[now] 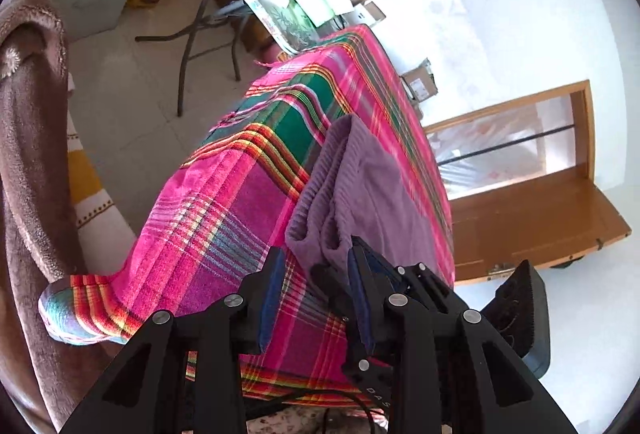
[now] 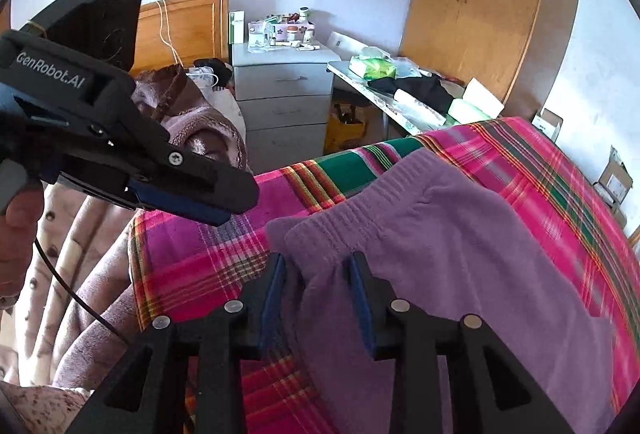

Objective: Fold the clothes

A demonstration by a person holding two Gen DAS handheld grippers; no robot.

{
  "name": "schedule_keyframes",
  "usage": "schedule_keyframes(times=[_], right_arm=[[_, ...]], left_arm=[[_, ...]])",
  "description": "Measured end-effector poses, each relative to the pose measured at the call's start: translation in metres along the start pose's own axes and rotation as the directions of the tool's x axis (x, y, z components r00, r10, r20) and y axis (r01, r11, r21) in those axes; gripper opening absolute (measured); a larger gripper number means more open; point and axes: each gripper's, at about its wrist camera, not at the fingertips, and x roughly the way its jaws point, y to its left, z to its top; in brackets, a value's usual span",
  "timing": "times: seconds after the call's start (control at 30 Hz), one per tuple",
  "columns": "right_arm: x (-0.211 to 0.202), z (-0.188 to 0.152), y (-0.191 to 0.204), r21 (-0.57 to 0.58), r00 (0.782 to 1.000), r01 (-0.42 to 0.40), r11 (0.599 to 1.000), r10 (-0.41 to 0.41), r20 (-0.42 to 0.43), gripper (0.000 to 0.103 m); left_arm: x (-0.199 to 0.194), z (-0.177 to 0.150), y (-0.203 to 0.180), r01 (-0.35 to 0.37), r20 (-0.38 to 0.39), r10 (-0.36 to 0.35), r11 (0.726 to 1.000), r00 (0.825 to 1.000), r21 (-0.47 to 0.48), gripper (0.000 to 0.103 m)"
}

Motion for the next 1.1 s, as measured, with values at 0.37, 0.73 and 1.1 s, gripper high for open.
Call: schedule_keyframes(times=[0.37, 0.73, 1.1], right_arm=[[-0.032, 0.008, -0.066, 0.369, 0.968, -0.238, 0.898, 0.190, 0.163, 0.014], [0.004, 0.006, -0.040, 0.377, 0.968, -0.250, 0.892, 0.235, 0.088, 0.014], [0.008, 0.005, -0.012, 0.258, 0.991, -0.131, 0.957, 0.122, 0.053, 0.030]], left_arm=[[0.007, 0.008, 0.004, 0.031, -0.037, -0.030, 0.999, 0.999, 0.011, 0.034], [0.011, 0.011, 0.011, 0.043, -0.062, -0.044, 0.999, 0.997, -0.003, 0.034], [0.009, 0.017, 0.014, 0.063, -0.056, -0.064, 0.998, 0.996, -0.012, 0.034]])
